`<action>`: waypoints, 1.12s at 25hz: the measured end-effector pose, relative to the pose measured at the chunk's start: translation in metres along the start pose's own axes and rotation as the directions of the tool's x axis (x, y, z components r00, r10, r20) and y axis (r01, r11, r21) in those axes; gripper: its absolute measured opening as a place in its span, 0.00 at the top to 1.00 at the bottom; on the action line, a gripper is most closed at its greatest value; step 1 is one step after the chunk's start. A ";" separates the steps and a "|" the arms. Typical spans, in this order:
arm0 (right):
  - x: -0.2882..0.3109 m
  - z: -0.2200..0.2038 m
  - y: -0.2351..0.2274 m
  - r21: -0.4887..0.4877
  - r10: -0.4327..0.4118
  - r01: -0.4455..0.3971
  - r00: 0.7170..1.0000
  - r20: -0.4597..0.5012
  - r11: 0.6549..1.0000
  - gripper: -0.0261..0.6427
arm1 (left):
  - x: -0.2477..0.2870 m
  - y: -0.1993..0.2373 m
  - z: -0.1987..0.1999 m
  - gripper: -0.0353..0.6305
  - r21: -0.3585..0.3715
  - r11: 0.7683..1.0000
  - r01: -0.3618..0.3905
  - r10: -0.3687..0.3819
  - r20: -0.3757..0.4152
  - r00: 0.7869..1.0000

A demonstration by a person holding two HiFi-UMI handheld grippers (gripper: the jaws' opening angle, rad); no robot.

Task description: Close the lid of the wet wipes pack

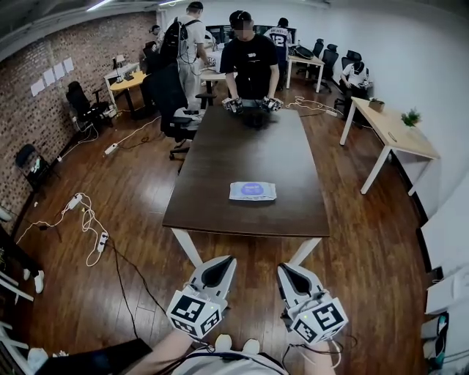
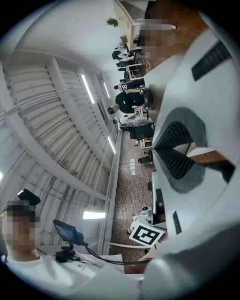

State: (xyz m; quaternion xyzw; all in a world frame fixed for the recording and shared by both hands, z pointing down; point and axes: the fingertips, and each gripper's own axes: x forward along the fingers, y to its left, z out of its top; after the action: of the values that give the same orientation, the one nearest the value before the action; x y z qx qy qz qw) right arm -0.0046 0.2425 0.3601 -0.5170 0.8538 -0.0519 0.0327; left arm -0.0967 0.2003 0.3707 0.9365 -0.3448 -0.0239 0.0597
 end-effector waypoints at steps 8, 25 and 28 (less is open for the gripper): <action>0.001 0.001 0.008 -0.013 -0.020 0.020 1.000 -0.001 1.000 0.95 | -0.009 0.003 0.001 0.94 -0.004 1.000 0.017 -0.017 0.009 1.000; 0.003 0.005 0.017 -0.038 -0.030 0.030 1.000 0.007 0.999 0.95 | -0.014 0.006 0.011 0.94 -0.003 1.000 0.029 -0.029 0.028 0.999; 0.002 0.009 0.015 -0.043 -0.026 0.026 1.000 0.012 0.999 0.95 | -0.011 0.002 0.016 0.94 0.001 1.000 0.028 -0.028 0.030 0.999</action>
State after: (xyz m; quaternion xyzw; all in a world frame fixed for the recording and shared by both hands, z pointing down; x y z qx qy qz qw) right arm -0.0178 0.2475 0.3489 -0.5290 0.8477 -0.0309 0.0260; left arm -0.1080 0.2048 0.3551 0.9407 -0.3326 -0.0387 0.0539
